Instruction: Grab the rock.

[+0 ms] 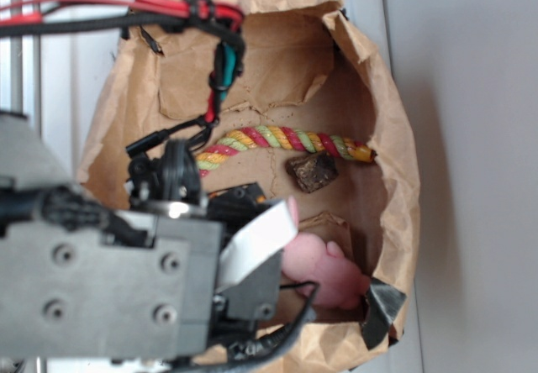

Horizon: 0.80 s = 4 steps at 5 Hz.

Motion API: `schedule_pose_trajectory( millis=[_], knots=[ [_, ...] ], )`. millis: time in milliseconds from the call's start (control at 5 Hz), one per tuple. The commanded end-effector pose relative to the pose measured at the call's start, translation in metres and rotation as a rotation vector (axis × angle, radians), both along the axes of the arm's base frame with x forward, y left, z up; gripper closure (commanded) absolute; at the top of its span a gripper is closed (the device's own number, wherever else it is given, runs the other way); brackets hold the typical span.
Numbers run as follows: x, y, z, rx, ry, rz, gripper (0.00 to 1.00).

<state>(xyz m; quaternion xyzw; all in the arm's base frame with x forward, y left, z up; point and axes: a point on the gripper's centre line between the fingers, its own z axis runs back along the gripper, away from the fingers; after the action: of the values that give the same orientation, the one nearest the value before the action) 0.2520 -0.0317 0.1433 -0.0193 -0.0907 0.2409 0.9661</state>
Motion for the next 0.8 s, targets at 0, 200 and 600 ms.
schedule_pose_trajectory(
  millis=[0, 200, 600],
  knots=[
    [0.029, 0.020, -0.001, -0.062, -0.055, 0.162, 0.00],
    [0.047, 0.028, -0.007, -0.050, -0.073, 0.224, 0.00],
    [0.069, 0.041, -0.016, -0.050, -0.126, 0.290, 0.00]
  ],
)
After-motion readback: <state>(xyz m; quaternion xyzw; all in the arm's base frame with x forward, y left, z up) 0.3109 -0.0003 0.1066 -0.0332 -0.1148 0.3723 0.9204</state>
